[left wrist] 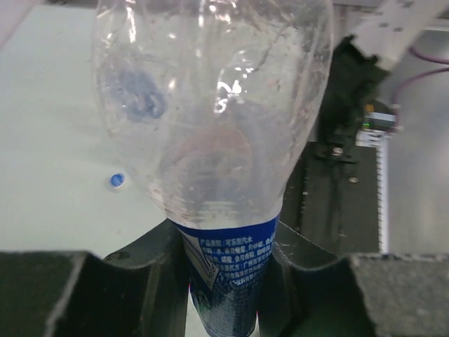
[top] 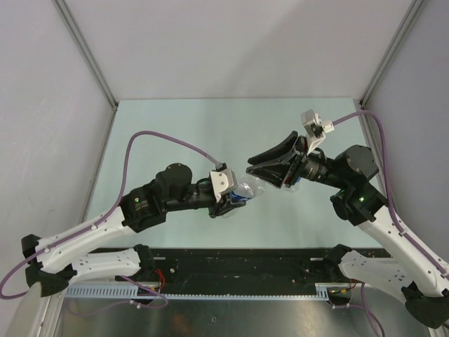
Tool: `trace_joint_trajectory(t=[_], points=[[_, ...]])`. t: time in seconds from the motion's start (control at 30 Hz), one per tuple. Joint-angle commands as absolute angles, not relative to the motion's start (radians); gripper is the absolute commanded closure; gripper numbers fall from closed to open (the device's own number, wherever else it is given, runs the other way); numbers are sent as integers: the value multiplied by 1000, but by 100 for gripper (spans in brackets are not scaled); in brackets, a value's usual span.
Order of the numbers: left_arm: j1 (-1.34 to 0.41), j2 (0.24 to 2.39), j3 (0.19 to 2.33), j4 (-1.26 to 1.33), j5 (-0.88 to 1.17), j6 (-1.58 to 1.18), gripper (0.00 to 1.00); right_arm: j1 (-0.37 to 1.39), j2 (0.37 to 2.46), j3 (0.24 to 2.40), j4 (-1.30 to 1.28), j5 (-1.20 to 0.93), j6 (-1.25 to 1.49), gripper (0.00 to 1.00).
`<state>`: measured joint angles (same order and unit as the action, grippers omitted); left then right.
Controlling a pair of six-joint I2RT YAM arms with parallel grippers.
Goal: Unscrew the bottle caps
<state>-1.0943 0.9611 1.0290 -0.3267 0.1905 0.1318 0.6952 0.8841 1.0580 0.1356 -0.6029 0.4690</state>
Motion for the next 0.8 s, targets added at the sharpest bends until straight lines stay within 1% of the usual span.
trace_joint_trajectory(t=[0.0,0.17,0.3,0.43,0.63,0.67,0.7,0.77], points=[[-1081,908,1030,-238,636,170,100,657,869,1049,285,-779,426,100],[-1073,922,1047,-211,911,185,100,655,850,1026,370,-871,430,100],[-1068,936,1067,-203,1058,199,100,656,844,1009,456,-968,441,100],[-1068,941,1072,-200,1053,195,100,658,840,1001,490,-998,446,100],[-1068,939,1058,-200,952,179,100,658,831,999,450,-912,441,100],[-1068,938,1056,-200,922,176,100,657,827,1000,439,-888,440,98],[-1068,937,1053,-201,890,172,100,657,824,1000,427,-857,442,93],[-1068,934,1046,-200,815,162,100,657,817,1000,409,-801,448,79]])
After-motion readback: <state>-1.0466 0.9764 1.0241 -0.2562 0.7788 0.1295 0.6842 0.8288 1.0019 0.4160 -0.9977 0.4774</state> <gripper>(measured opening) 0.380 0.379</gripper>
